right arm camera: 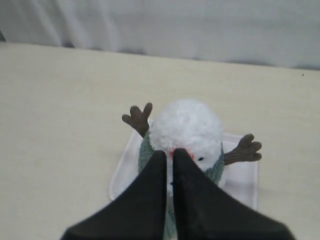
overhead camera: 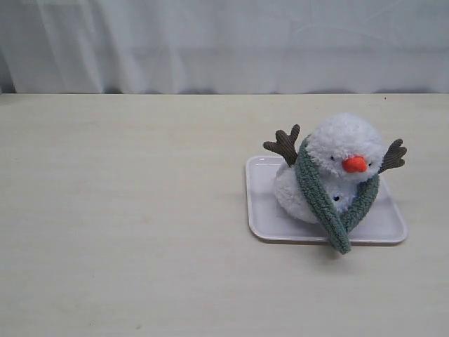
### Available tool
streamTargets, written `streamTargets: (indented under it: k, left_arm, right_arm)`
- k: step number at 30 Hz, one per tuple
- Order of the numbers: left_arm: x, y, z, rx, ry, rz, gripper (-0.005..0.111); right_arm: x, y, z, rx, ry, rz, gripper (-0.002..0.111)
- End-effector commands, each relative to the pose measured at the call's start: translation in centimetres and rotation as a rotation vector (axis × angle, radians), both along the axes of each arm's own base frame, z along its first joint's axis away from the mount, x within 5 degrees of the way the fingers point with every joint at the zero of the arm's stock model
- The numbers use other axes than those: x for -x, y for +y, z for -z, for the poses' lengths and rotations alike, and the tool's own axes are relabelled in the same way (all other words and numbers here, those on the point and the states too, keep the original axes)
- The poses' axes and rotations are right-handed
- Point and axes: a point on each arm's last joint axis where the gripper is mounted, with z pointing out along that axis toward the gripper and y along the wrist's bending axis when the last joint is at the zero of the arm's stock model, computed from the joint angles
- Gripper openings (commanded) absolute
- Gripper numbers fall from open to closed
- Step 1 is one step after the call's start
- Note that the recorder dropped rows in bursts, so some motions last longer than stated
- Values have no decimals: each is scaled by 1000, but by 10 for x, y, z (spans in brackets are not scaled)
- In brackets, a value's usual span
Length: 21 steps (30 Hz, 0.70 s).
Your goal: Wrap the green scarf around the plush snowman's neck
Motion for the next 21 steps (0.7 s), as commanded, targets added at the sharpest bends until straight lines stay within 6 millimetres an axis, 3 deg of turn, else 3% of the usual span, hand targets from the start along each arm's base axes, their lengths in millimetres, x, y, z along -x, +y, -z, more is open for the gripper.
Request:
streamTargets:
  k: [1, 11, 21]
  left_arm:
    - [0, 0, 0, 6, -11, 0, 0]
    - [0, 0, 0, 6, -11, 0, 0]
    - [0, 0, 0, 6, -11, 0, 0]
  right_arm:
    - [28, -13, -12, -50, -107, -4, 4]
    - [76, -37, -25, -140, -290, -3, 4]
    - [111, -54, -27, -202, -418, -3, 4]
